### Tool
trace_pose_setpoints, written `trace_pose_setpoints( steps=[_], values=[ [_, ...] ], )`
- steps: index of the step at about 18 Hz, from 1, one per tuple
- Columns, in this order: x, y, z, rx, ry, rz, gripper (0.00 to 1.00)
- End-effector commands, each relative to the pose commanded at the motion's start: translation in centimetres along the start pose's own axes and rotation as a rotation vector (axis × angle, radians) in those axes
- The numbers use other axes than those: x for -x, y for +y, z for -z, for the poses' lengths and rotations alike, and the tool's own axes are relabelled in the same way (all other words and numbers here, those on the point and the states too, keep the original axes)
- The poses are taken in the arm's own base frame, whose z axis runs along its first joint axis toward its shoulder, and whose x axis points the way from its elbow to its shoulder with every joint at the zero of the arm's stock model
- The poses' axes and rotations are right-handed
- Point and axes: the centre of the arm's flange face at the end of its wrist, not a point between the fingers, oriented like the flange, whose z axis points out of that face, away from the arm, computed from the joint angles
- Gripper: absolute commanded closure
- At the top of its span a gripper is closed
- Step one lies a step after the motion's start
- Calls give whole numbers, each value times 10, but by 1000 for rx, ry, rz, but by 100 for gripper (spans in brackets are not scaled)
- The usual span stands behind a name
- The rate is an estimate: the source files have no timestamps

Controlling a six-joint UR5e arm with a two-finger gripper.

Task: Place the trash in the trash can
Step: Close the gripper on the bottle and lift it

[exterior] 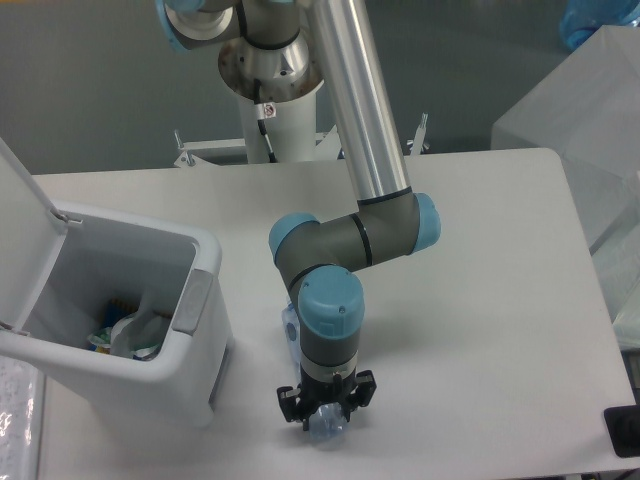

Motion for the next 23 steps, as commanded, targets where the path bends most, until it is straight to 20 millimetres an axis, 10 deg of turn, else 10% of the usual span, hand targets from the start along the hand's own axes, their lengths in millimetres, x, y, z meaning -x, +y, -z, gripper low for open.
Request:
trace_pose_setpoints(
  steps=[15, 18, 23],
  values=[
    [3, -15, 32, -59, -10, -44, 44],
    [12, -40, 70, -140, -25, -46, 44],
    [37, -78, 204, -369, -36, 26, 43]
  ],
)
